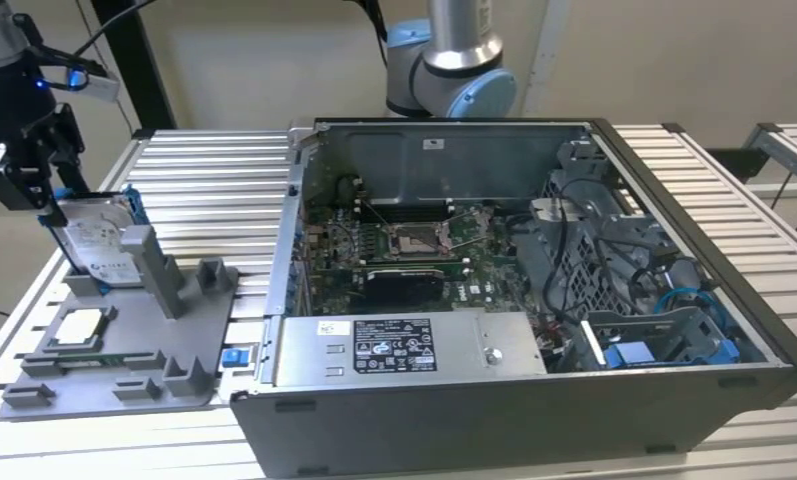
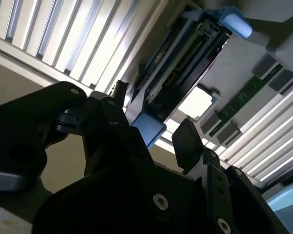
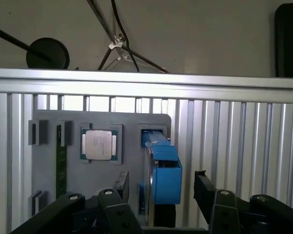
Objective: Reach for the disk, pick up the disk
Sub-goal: 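Pick up the disk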
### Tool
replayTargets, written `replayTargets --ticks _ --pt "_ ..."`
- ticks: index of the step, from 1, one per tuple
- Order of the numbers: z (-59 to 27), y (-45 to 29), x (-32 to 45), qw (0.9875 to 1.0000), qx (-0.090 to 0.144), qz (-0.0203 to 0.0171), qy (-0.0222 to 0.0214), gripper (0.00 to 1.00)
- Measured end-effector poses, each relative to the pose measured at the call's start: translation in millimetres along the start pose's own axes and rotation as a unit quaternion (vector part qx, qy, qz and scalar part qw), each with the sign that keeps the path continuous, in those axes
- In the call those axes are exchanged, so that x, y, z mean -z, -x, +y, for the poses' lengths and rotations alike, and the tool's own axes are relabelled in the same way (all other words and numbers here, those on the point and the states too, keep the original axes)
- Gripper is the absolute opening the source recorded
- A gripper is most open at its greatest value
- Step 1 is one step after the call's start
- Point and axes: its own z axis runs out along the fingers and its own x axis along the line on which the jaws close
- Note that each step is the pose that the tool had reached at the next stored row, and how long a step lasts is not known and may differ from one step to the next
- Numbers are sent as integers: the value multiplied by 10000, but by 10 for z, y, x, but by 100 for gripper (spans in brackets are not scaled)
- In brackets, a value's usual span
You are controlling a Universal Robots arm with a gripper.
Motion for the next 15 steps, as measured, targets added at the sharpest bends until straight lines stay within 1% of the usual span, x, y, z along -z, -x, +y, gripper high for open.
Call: replayTargets --ticks 15 --pt "5 1 -274 10000 0 0 0 100"
